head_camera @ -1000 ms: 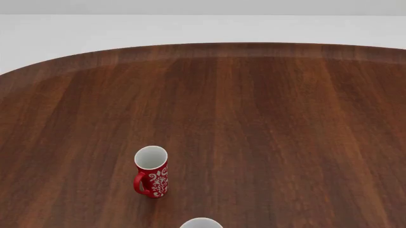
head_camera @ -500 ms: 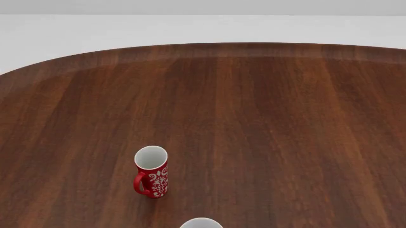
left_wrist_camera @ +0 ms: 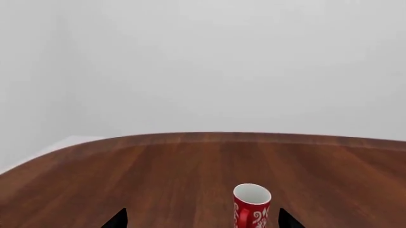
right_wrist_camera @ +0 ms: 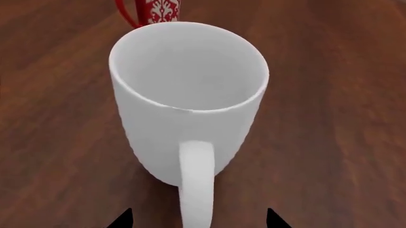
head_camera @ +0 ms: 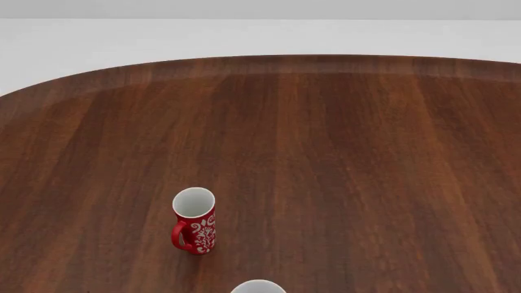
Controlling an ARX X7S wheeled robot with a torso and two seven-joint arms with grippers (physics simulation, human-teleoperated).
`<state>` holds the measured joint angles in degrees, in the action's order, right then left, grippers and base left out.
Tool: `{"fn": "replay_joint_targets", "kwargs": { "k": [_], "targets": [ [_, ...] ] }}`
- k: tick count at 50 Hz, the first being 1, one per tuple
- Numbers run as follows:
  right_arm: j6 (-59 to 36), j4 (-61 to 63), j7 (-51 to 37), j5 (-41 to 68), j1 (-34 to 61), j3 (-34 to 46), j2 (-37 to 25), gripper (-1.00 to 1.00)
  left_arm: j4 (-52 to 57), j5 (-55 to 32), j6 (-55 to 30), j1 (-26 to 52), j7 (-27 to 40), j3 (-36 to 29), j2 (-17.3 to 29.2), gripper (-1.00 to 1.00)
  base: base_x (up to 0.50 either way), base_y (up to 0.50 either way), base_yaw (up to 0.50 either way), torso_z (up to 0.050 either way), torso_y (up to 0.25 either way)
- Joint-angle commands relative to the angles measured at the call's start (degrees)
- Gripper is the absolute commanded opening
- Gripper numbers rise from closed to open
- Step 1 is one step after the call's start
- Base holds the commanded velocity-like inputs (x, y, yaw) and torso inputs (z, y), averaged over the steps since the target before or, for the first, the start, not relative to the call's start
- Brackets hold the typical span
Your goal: Put the white mug on the plate.
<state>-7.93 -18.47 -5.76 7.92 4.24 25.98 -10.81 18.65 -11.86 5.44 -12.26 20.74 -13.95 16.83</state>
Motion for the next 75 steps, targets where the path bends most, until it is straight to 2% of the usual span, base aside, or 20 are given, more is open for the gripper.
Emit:
{"fn": "replay_joint_targets", "kwargs": {
  "k": [1, 24, 25, 39, 56, 66, 75],
  "targets": [
    [1.4, -3.47, 0.77, -0.15, 1.79, 0.8, 0.46, 1.0, 1.85, 0.19, -0.27, -0.73, 0.73, -0.14, 0.38, 1.0, 0.0, 0.0, 0.0, 0.0, 0.0],
    [6.99, -13.65, 2.57, -0.6, 6.76, 2.03, 1.89, 1.0, 6.25, 0.07, -1.88, -2.01, 2.12, -0.53, 1.09, 1.0, 0.0, 0.0, 0.0, 0.0, 0.0],
    [7.7, -13.75, 2.32, -0.57, 6.78, 1.85, 1.92, -1.0, 6.19, 0.07, -1.9, -1.98, 2.12, -0.6, 1.09, 1.0, 0.0, 0.0, 0.0, 0.0, 0.0],
    [8.4, -5.11, -1.8, 0.22, 4.52, -0.55, 0.15, -1.0, 4.09, -1.05, -3.82, 0.63, 1.4, -0.84, 1.65, 1.0, 0.0, 0.0, 0.0, 0.0, 0.0],
    [5.52, 14.99, -12.68, 0.08, -5.63, -5.5, -3.23, -1.0, 0.8, -0.13, -5.44, 5.77, 0.44, -2.23, 1.62, 1.0, 0.0, 0.0, 0.0, 0.0, 0.0],
    [6.68, 19.39, -17.62, -1.43, -9.78, -7.36, -3.83, -1.0, -0.98, 0.87, -6.3, 8.46, -0.1, -3.37, 1.58, 1.0, 0.0, 0.0, 0.0, 0.0, 0.0],
    [6.13, 22.21, -18.7, 0.21, -11.96, -8.42, -4.05, -1.0, -2.32, 0.81, -6.6, 8.88, -0.25, -3.89, 1.49, 1.0, 0.0, 0.0, 0.0, 0.0, 0.0]
  ]
}}
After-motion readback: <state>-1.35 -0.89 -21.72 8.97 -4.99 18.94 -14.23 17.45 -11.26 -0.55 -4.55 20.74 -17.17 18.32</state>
